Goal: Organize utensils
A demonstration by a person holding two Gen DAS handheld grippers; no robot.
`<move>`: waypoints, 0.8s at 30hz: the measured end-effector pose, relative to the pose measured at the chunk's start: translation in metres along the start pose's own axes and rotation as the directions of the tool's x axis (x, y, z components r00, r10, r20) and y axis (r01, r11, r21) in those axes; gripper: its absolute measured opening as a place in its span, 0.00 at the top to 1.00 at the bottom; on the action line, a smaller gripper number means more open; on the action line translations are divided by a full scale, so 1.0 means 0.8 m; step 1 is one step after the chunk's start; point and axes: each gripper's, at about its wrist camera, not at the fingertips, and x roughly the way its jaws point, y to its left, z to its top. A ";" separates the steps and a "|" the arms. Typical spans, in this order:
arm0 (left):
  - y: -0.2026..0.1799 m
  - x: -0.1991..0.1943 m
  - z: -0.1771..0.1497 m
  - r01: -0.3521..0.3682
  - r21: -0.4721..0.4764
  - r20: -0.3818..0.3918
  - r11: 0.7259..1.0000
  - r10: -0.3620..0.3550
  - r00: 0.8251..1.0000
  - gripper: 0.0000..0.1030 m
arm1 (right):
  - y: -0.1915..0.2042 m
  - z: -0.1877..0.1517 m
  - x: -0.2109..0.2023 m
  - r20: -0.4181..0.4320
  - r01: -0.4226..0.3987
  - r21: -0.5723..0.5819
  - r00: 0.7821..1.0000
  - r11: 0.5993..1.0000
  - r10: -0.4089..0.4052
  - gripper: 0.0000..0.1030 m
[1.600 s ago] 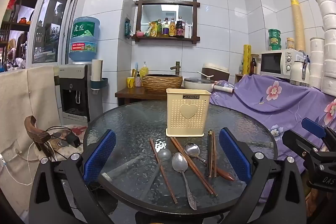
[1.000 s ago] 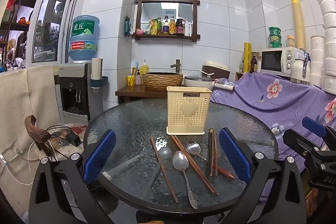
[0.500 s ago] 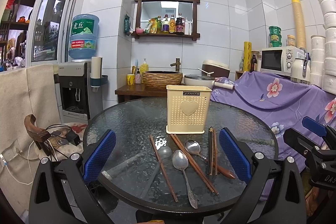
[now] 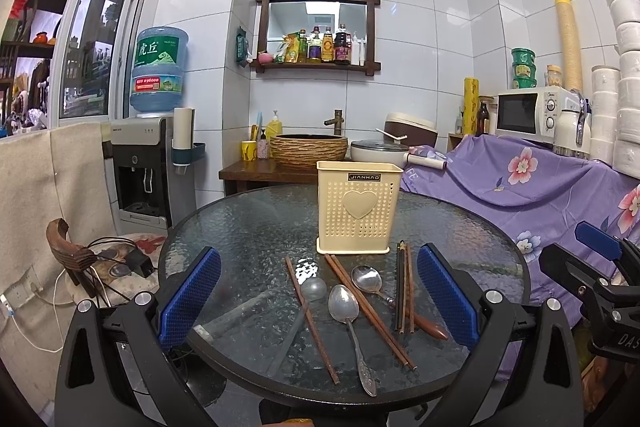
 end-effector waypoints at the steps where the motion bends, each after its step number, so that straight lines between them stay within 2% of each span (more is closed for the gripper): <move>1: 0.000 -0.001 0.001 0.001 -0.001 -0.001 1.000 -0.001 1.000 0.06 | 0.000 0.000 0.000 0.000 0.000 0.000 1.000 1.000 0.000 0.05; 24: -0.001 0.007 -0.026 -0.006 0.007 -0.002 1.000 0.006 1.000 0.06 | 0.000 -0.001 0.005 -0.004 -0.002 0.003 1.000 1.000 0.002 0.05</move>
